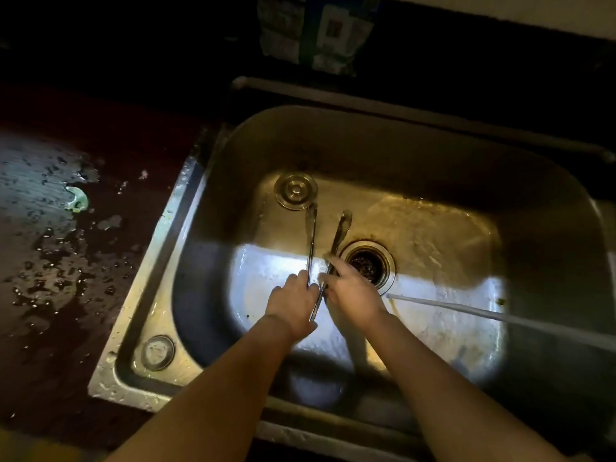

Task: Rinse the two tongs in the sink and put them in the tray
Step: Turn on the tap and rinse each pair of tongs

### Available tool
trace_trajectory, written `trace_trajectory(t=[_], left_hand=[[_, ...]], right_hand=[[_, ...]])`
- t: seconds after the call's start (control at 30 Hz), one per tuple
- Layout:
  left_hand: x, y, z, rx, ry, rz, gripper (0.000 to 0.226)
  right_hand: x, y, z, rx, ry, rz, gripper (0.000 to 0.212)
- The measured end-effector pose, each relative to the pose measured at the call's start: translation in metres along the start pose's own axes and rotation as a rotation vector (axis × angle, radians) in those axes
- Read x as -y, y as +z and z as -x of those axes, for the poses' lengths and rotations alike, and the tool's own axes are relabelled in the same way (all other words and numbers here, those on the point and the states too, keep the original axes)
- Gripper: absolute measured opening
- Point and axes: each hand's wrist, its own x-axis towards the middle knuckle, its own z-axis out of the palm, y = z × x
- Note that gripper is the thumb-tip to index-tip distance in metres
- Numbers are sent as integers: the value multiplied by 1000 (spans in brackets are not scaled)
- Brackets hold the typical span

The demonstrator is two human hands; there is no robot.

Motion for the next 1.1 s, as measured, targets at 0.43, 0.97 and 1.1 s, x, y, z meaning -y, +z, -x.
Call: trace_trajectory(t=[0.43,0.97,1.1], left_hand=[[-9,-9,2,-118,33,422,52],[-41,-64,48,34,14,1338,11],[-49,-69,54,236,-12,1575,3]], right_hand=[[24,-12,5,-481,283,-641,56],[11,-72,66,-515,737,-1033,16],[12,-84,85,-553,732,-1110,6]])
